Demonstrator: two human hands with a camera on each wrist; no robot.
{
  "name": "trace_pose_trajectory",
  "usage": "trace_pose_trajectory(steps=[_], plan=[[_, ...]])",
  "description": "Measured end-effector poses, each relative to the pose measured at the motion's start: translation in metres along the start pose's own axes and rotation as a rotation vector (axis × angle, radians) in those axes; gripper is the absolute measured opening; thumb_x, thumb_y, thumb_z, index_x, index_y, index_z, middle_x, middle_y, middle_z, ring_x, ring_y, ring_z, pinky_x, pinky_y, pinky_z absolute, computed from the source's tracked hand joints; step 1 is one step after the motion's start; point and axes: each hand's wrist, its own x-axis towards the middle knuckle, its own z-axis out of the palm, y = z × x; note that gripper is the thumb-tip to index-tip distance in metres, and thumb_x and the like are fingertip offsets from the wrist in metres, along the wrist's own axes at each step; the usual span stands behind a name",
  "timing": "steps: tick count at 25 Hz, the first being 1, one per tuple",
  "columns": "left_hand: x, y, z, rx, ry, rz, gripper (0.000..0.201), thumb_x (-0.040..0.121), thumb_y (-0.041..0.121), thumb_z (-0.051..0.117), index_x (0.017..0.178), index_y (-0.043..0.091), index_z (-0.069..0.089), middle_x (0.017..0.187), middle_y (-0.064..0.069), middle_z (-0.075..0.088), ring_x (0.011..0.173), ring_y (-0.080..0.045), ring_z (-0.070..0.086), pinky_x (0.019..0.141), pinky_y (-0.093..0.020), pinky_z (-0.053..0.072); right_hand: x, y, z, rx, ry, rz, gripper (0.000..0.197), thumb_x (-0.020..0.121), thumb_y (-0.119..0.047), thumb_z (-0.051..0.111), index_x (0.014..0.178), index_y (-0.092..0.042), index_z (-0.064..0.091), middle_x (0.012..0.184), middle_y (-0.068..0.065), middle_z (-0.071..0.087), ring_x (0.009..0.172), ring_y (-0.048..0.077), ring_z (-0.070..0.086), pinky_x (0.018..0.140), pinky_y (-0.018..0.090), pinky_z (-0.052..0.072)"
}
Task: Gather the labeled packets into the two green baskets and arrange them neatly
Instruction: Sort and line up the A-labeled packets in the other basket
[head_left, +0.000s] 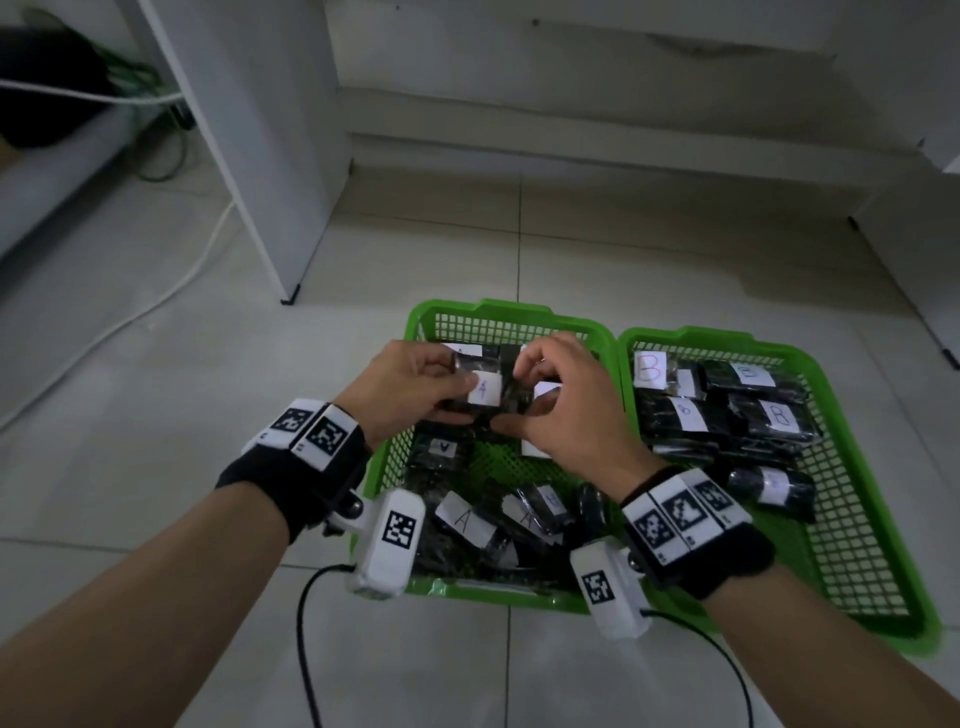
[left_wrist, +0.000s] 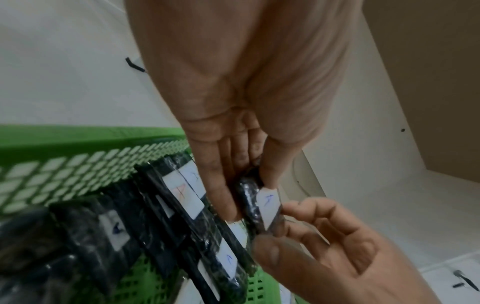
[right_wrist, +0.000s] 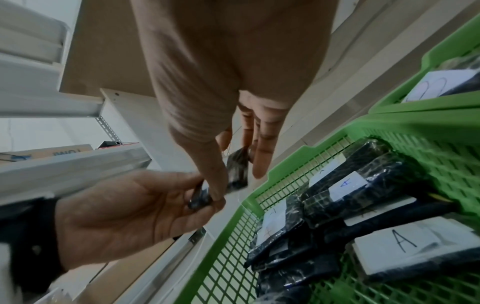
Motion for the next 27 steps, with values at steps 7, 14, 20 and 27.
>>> trace_pose_trajectory(steps=[7, 14, 20, 27], plan=[[-0.001, -0.032, -0.046, -0.005, 0.288, 0.0, 0.021, 0.091, -0.008, 0.061, 0.111, -0.003, 0.06, 0.1, -0.02, 0.071, 0.084, -0.028, 0.07, 0.068, -0.026, 0.062, 0.027, -0.006, 0.025, -0.352, -0.599, 0.156, 0.035, 0.081, -0.02, 0.084, 0.114, -0.021, 0.07, 0.113, -0.003, 0.067, 0.099, 0.016, 0.062, 0.085, 0.03, 0.051], [0.004, -0.056, -0.051, -0.033, 0.35, -0.003, 0.018, 0.091, 0.0, 0.063, 0.109, -0.001, 0.062, 0.102, -0.019, 0.073, 0.092, -0.03, 0.072, 0.085, -0.039, 0.059, 0.029, -0.01, 0.077, -0.617, -0.724, -0.11, 0.01, 0.082, -0.007, 0.07, 0.085, -0.009, 0.061, 0.081, 0.005, 0.058, 0.072, 0.024, 0.059, 0.048, 0.026, 0.036], [0.001, -0.05, -0.052, -0.005, 0.325, 0.006, 0.027, 0.092, -0.001, 0.062, 0.118, 0.004, 0.058, 0.098, -0.017, 0.072, 0.083, -0.025, 0.071, 0.08, -0.035, 0.061, 0.03, -0.005, 0.039, -0.383, -0.574, 0.028, 0.009, 0.09, -0.012, 0.067, 0.096, -0.014, 0.074, 0.09, 0.0, 0.071, 0.074, 0.012, 0.067, 0.068, 0.024, 0.058], [0.005, -0.033, -0.031, 0.434, 0.169, 0.098, 0.04, 0.077, 0.003, 0.075, 0.108, 0.025, 0.062, 0.098, -0.007, 0.066, 0.075, -0.023, 0.073, 0.07, -0.041, 0.062, 0.017, 0.026, -0.046, 0.159, -0.218, 0.428, 0.005, 0.078, 0.002, 0.081, 0.08, 0.0, 0.077, 0.093, 0.011, 0.077, 0.079, 0.019, 0.076, 0.072, 0.033, 0.064]])
